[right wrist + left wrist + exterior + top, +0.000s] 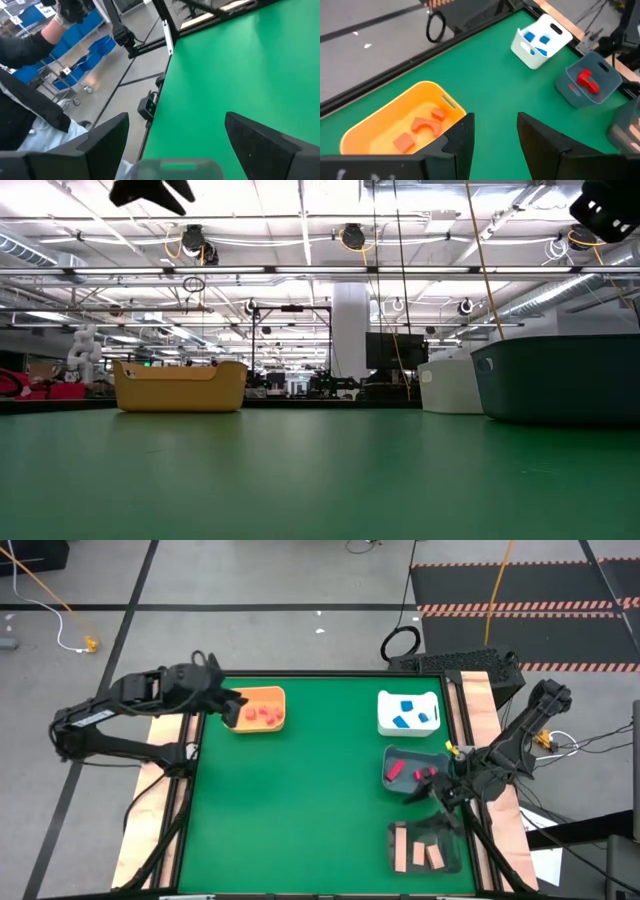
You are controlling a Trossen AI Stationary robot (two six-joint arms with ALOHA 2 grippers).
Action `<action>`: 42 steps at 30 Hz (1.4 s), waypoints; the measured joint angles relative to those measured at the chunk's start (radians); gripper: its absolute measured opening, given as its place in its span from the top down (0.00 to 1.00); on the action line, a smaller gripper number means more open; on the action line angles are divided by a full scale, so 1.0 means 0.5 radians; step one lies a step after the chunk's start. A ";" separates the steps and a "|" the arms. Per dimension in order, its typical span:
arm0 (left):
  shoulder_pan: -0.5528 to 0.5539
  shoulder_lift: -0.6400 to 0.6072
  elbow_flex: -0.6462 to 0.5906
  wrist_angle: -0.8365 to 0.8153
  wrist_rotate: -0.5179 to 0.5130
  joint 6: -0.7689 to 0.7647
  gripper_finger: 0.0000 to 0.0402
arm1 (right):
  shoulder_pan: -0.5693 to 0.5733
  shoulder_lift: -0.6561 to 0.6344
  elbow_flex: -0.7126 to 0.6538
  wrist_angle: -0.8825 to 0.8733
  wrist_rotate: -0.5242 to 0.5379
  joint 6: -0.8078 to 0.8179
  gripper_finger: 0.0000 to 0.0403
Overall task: Sort & place blocks by color
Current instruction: Return to Home Position
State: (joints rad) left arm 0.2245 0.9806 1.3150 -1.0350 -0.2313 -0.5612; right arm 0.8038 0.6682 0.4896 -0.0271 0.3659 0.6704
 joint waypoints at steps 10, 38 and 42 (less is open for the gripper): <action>-0.086 -0.339 -0.461 0.413 -0.026 0.011 0.63 | -0.106 0.003 0.000 0.021 0.064 -0.055 0.21; -0.162 -0.708 -2.050 2.526 -0.031 0.004 0.63 | -0.143 0.008 0.000 0.212 0.838 -0.124 0.21; -0.163 -0.707 -2.272 2.886 -0.051 -0.006 0.63 | -0.143 0.007 0.000 0.212 0.838 -0.123 0.21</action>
State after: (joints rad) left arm 0.1432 0.6270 0.1790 0.4080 -0.2566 -0.5641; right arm 0.7322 0.6717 0.4896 0.0788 0.7848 0.6089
